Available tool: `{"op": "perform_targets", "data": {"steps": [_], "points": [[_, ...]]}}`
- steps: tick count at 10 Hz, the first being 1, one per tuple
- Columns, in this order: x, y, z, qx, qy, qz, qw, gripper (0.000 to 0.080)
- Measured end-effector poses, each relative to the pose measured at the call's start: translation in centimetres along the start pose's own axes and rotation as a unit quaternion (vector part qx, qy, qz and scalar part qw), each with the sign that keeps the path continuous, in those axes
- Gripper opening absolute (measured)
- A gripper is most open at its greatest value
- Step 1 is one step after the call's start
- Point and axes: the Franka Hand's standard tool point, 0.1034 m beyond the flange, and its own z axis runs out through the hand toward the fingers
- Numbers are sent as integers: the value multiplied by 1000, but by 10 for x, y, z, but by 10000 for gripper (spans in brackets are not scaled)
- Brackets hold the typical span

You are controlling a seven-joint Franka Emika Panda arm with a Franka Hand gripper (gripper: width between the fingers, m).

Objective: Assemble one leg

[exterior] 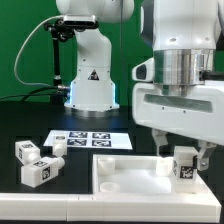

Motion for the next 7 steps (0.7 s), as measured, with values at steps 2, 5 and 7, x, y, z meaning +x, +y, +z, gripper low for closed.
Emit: {"op": "perform_targets", "data": {"steps": [2,5,7], "points": [[-5,1,2,-6,-12,-97,995,648],[-4,-1,1,-17,-2,-300,954,649],[-5,-3,1,-20,1,-334,942,530]]}}
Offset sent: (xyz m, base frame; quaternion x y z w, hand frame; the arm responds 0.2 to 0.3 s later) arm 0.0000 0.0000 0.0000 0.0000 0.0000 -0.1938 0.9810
